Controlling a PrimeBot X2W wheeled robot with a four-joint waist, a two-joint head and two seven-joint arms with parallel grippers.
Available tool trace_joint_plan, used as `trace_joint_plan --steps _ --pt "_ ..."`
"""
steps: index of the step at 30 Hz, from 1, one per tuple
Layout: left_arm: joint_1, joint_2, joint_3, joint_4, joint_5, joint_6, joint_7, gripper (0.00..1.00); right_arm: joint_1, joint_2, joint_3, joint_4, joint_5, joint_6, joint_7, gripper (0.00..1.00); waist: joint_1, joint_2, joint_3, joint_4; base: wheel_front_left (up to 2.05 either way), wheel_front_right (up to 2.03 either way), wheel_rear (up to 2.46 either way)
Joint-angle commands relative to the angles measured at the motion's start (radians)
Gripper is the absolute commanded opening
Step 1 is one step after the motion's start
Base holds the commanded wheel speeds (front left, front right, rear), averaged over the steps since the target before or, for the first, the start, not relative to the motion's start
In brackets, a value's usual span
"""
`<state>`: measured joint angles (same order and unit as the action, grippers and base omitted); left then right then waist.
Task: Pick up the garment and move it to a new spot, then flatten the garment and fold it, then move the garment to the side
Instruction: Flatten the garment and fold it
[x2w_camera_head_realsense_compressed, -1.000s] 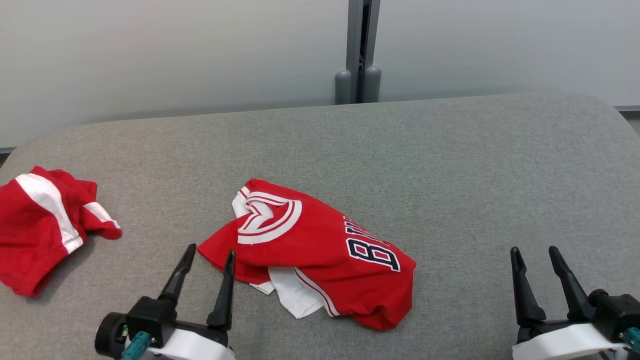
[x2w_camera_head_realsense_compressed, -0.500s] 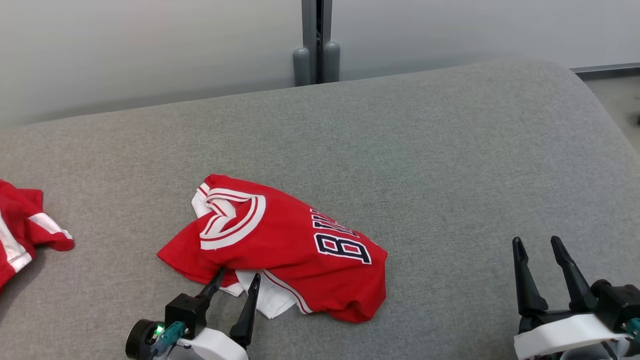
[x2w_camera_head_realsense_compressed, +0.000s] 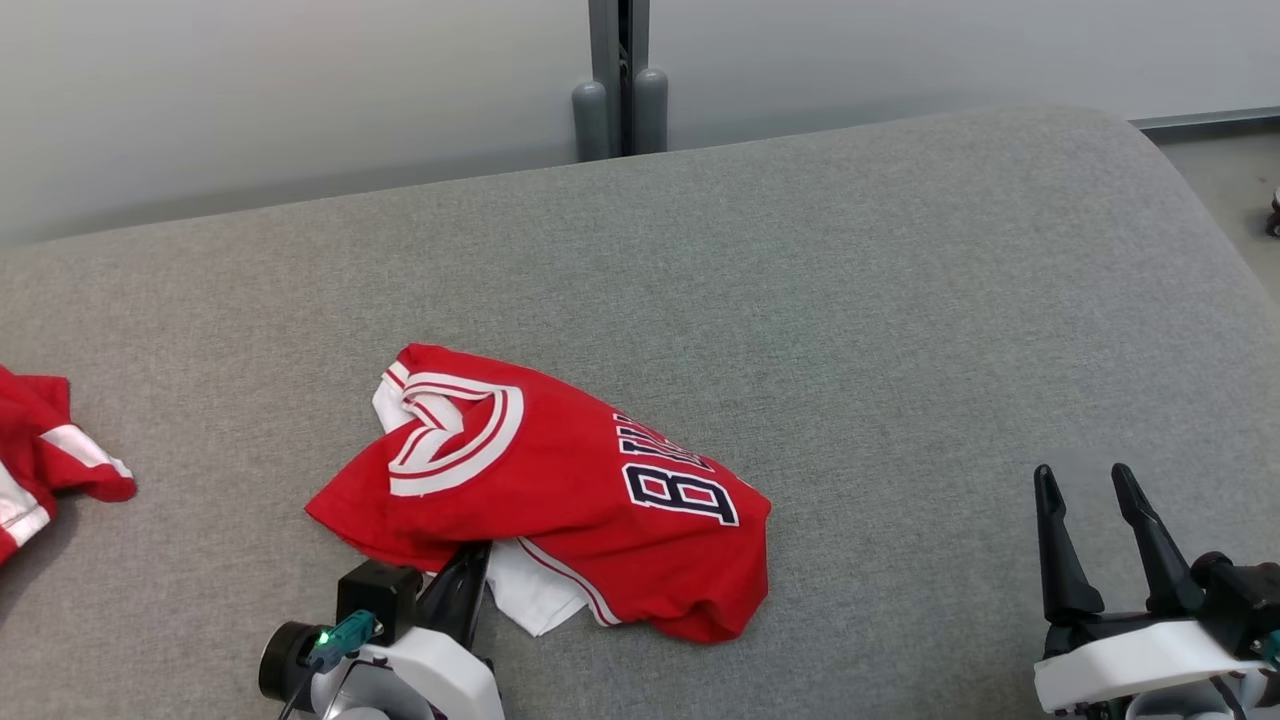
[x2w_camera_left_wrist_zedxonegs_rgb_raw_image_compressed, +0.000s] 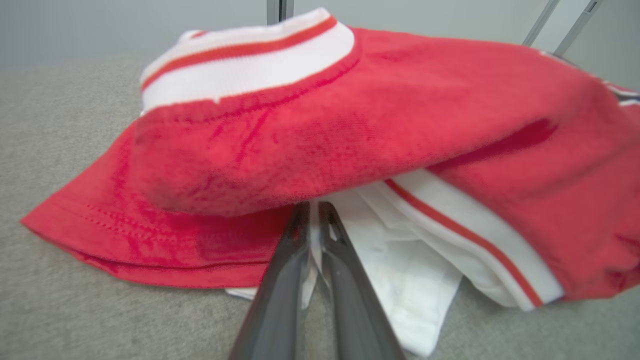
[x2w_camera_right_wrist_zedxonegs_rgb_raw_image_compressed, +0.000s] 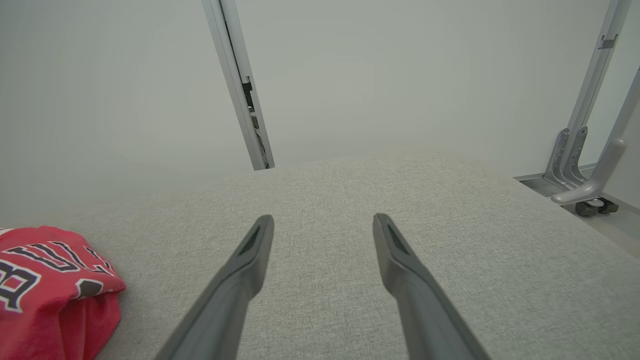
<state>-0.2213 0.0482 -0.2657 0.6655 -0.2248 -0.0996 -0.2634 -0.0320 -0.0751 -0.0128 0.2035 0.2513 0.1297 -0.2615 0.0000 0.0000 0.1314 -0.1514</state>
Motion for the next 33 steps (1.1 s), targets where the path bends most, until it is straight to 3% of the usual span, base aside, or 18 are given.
trace_joint_plan --steps 1,8,19,27,33 --pt "-0.015 0.005 -0.003 0.006 -0.006 0.001 -0.002 0.0 -0.002 -0.004 -0.001 -0.004 -0.001 0.002 -0.006 1.0 0.0 0.0 -0.004 0.008 0.0 0.0 0.0" --pt "0.0 0.004 0.014 -0.152 -0.033 0.009 -0.002 0.0 0.021 0.001 -0.01 -0.002 0.005 0.002 -0.005 1.0 0.0 0.0 -0.035 0.068 0.0 0.0 0.0" --pt "0.114 0.025 0.072 -0.421 0.007 0.023 -0.002 0.0 0.051 0.011 -0.02 -0.004 0.001 0.002 -0.005 1.0 0.0 0.0 -0.079 0.227 0.0 0.0 0.0" --pt "0.259 0.037 0.174 -0.435 -0.043 0.062 -0.002 0.0 0.045 0.015 -0.01 0.001 0.002 0.002 -0.006 1.0 0.0 0.0 -0.08 0.248 0.0 0.0 0.0" --pt "0.329 0.024 0.219 -0.293 -0.083 0.051 -0.002 0.0 0.05 0.012 -0.011 0.016 -0.001 0.002 -0.006 1.0 0.0 0.0 -0.074 0.232 0.0 0.0 0.0"
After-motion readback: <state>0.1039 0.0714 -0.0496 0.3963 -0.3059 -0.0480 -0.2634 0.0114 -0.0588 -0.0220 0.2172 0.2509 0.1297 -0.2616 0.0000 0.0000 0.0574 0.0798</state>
